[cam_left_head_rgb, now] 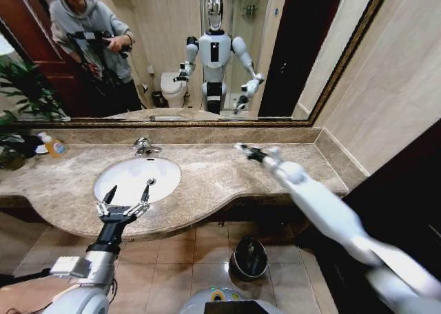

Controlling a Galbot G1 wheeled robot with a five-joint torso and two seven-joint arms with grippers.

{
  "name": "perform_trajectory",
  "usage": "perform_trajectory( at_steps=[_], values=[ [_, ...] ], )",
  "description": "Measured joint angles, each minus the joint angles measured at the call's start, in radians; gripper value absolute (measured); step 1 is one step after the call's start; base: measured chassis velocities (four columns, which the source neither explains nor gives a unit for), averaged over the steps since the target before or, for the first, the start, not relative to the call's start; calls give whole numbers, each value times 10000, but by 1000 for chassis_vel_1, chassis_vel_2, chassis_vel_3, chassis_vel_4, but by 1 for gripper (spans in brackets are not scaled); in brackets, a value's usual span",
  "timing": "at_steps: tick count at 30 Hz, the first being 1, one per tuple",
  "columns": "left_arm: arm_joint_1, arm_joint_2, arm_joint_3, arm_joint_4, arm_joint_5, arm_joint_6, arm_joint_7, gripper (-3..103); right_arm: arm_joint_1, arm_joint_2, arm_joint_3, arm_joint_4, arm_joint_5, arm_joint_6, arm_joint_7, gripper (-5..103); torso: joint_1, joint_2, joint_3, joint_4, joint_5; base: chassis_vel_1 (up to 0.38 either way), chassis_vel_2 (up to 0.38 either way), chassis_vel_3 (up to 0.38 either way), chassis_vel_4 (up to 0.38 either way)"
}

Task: Pick up the trash from the sink and place it in the trash bin.

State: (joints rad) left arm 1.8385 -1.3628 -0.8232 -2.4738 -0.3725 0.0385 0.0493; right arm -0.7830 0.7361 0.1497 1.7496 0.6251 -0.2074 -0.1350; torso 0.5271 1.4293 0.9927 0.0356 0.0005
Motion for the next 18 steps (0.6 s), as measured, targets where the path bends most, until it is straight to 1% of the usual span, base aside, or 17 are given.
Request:
perform_trajectory(
  at_steps=[2, 3, 4, 6, 7, 8, 9, 10, 11, 12, 13, 14, 15, 16, 17, 18],
  values=[
    [-1, -1, -1, -1, 0, 0, -2, 100, -1503, -201, 995, 911, 28, 186, -23, 0, 1, 0, 1, 11, 4, 0, 0, 0, 0],
    [1, -1, -1, 0, 0, 0, -4, 100, -2136, -180, 1531, 1272, 18, 291, -40, 0, 1, 0, 2, 15, 4, 0, 0, 0, 0],
    [1, -1, -1, 0, 0, 0, -4, 100, -2136, -180, 1531, 1272, 18, 291, -40, 0, 1, 0, 2, 15, 4, 0, 0, 0, 0],
    [0, -3, -1, 0, 0, 0, -4, 100, -3229, -2, 2568, 1804, -67, 521, -44, 0, 3, -1, 1, 17, -10, 0, 0, 0, 0],
    [0, -1, -2, 0, 0, 0, -7, 100, -4442, 327, 3434, 2227, -222, 927, -176, 0, 4, 0, 1, 16, -9, 0, 0, 0, 0],
    [0, -2, -1, -1, 0, 0, -4, 100, -5179, 605, 3839, 2372, -330, 1469, -347, 0, 4, -1, 2, 13, -3, 0, 0, 0, 0],
    [0, -2, -1, -1, 0, 0, -4, 100, -5179, 605, 3839, 2372, -330, 1469, -347, 0, 4, -1, 2, 13, -3, 0, 0, 0, 0],
    [0, 0, -1, 0, 0, 0, -2, 100, -5976, 985, 4271, 2511, -483, 2189, -603, 0, 4, -1, 2, 12, 3, 0, 0, 0, 0],
    [0, -2, -2, 0, 0, 0, -5, 100, -6761, 1482, 4740, 2668, -738, 2761, -856, 0, 3, 0, 1, 10, -1, 0, 0, 0, 0],
    [0, -1, -1, 0, 0, 0, -5, 100, -7066, 1699, 4891, 2732, -843, 2933, -932, 0, 2, 0, 1, 9, -5, 0, 0, 0, 0],
    [0, -1, -1, 0, 0, 0, -5, 100, -7066, 1699, 4891, 2732, -843, 2933, -932, 0, 2, 0, 1, 9, -5, 0, 0, 0, 0],
    [0, -1, -1, -1, 0, 0, -5, 100, -7813, 2272, 5103, 2775, -1076, 3442, -1091, 0, 2, 0, 1, 9, -5, 0, 0, 0, 0],
    [0, -1, -1, 0, 0, 0, -1, 100, -8160, 2601, 5124, 2696, -1245, 3818, -1213, 0, 2, 0, 1, 9, -2, 0, 0, 0, 0],
    [0, -1, -1, 0, 0, 0, -1, 100, -8160, 2601, 5124, 2696, -1245, 3818, -1213, 0, 2, 0, 1, 9, -2, 0, 0, 0, 0],
    [0, -1, -1, -1, 0, 0, -2, 100, -8373, 2852, 5121, 2561, -1432, 4112, -1282, 0, 3, 0, 1, 11, -5, 0, 0, 0, 0],
    [0, -1, -2, -1, 0, 0, -5, 100, -8742, 3319, 4905, 2137, -1849, 4750, -1367, 0, 3, 0, 2, 11, -8, 0, 0, 0, 0]
  ],
)
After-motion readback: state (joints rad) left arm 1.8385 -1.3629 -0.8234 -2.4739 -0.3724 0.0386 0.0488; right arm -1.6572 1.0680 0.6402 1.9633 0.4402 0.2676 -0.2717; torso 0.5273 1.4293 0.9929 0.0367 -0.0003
